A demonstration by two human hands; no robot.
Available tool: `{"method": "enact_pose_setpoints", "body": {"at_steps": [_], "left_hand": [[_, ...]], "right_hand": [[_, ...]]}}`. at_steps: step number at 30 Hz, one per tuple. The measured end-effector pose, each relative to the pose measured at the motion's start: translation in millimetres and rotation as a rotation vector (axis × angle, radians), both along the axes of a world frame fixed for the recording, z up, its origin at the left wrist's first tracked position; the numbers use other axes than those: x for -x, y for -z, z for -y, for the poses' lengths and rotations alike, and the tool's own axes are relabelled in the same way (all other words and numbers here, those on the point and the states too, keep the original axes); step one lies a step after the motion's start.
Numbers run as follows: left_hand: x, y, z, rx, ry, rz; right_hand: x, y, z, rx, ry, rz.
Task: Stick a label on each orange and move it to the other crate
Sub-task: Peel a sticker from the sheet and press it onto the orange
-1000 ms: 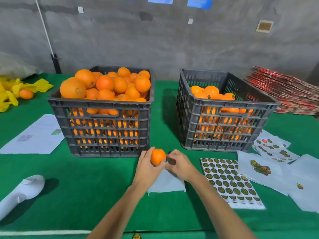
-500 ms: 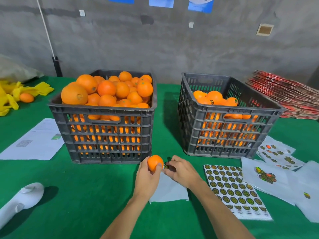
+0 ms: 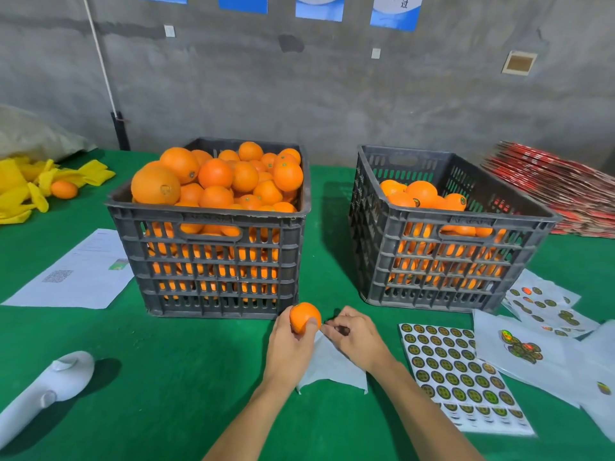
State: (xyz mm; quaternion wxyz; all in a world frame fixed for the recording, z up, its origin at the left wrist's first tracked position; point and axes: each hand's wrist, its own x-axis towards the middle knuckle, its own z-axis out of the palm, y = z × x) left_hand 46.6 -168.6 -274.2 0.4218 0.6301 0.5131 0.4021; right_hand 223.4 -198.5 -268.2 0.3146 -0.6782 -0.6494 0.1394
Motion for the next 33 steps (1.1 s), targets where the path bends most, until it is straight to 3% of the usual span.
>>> {"method": "enact_pose_setpoints", "body": {"at_steps": [8,11,14,24,28,33], "left_hand": [[-0.1,0.0,2.0,0.004,0.010,-0.001],[1.0,-0.8,3.5,-0.001,0.018,0.002],[1.6,-5.3,5.2,0.018,0.026,0.022],[-29.9,-90.4,6.0,-0.019,0.220,0.357],[-52.9,-135.3,4.1,-0.019,0.268,0.359],[-86.0,-186.6,2.0,-0.111,0.341,0.333]], "right_hand": [[2.4,-3.9,2.4,0.015,0.062,-0.078],[1.7,-5.7,2.0,0.015,0.131,-0.236],[4.3,-15.6,3.7,-0.126,0.252,-0.365],[9.7,-86.0,25.9,-0.562,0.128,-0.165],[-2.6,-113.3,37.8,-0.564,0.092,-0.007],[-39.4,-160.2,38.1,-0.699,0.244,0.253]]}}
